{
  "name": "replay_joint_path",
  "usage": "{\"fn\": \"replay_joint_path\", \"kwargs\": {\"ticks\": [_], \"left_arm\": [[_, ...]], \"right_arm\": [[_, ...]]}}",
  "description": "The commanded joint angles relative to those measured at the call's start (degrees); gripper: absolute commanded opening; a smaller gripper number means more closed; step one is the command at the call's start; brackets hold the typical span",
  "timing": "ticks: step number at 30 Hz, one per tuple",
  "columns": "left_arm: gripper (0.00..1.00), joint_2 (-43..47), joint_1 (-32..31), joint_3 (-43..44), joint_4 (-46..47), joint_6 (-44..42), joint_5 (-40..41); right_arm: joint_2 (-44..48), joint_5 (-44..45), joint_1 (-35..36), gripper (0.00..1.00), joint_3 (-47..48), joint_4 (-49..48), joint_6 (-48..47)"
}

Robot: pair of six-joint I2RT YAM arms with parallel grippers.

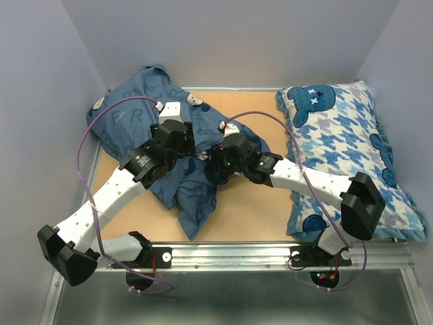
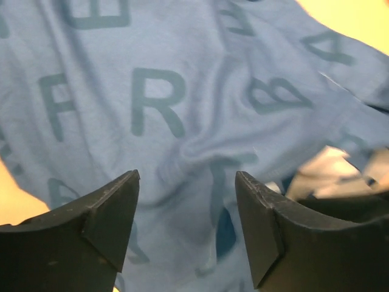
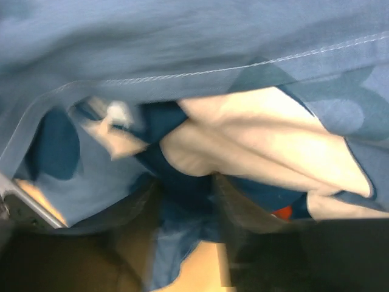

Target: Remove the pillowcase from the pillow

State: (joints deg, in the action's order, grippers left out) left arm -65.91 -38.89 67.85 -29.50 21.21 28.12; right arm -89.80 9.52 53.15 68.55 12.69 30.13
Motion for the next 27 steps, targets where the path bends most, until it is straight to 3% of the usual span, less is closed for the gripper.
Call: {"fn": "replay_joint_path", "kwargs": {"ticks": [1, 2, 6, 17, 18, 21, 25, 27], "left_arm": [[0.77, 5.26, -0.13, -2.99, 3.57, -1.79, -7.90], [0.77, 5.18, -0.22, -3.95, 3.57, -1.79, -7.73], [0.76, 3.51, -0.22, -5.54, 3.83, -1.79, -8.25], [0.65, 0.61, -0.22, -7.21, 5.77, -1.88, -7.82], [0.62, 0.52, -0.13, -7.12, 5.68, -1.62, -7.47], [0.27, 0.26, -0.13, -6.33, 4.89, -0.56, -4.57], [0.11, 0.87, -0.22, -4.75, 4.19, 0.06, -1.41], [0.08, 0.96, -0.22, -3.27, 3.05, 0.67, 0.26]], "right_arm": [[-2.04, 3.57, -0.15, 0.33, 4.22, -2.40, 0.10], [-2.31, 4.10, -0.23, 0.26, 4.31, -2.40, 0.28], [-1.96, 5.07, -0.15, 0.14, 4.39, -2.49, 0.63], [1.11, 7.18, -0.15, 0.10, 2.90, -2.49, 0.63], [1.29, 7.09, -0.15, 0.10, 2.81, -2.49, 0.54], [2.08, 7.18, -0.15, 0.10, 2.20, -2.40, 0.54], [2.87, 7.71, -0.15, 0.10, 1.14, -2.41, 0.46], [3.22, 8.06, -0.15, 0.10, 0.53, -2.40, 0.37]]}}
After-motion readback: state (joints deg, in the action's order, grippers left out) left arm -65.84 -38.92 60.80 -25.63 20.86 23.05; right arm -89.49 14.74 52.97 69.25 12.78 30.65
